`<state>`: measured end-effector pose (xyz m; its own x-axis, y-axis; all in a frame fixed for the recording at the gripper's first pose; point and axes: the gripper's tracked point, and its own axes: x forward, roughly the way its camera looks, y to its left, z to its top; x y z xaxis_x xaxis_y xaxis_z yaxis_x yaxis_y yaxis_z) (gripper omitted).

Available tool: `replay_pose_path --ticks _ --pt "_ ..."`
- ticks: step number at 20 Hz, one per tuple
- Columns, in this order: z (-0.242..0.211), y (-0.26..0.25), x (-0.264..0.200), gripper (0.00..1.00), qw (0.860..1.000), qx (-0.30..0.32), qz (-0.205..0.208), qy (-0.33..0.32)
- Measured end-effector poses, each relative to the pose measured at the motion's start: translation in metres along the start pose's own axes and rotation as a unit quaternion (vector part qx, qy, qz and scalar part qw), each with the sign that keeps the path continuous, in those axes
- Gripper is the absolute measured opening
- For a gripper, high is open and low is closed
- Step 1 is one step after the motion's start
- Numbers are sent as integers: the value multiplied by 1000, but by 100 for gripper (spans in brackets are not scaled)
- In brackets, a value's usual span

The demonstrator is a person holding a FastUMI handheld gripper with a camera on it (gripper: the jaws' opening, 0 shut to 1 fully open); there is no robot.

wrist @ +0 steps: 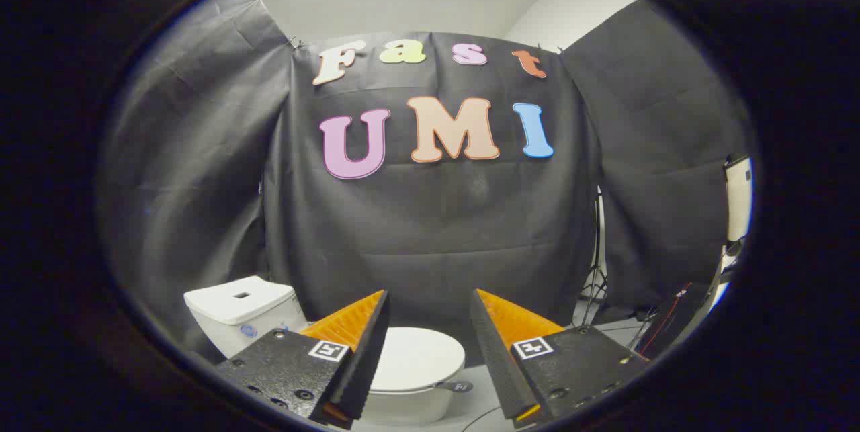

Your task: Open the toilet lid.

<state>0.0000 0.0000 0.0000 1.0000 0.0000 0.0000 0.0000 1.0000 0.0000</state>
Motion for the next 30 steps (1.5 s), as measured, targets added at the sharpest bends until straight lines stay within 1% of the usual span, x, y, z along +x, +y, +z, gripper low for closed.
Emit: replay_pose_path --ticks 14,18,22,23,25,27,30 --pt "-8 -8 0 74 1000 15 -3 12" --pt "-15 -10 2 74 999 37 -2 18" --pt "-26 -12 14 74 995 98 2 17" --pt "-30 -15 18 78 993 118 -3 17" --pt "-38 -16 25 77 987 157 -4 14" --pt "-51 -18 33 77 981 195 -8 16" --pt "-70 -23 45 76 965 261 -16 20"
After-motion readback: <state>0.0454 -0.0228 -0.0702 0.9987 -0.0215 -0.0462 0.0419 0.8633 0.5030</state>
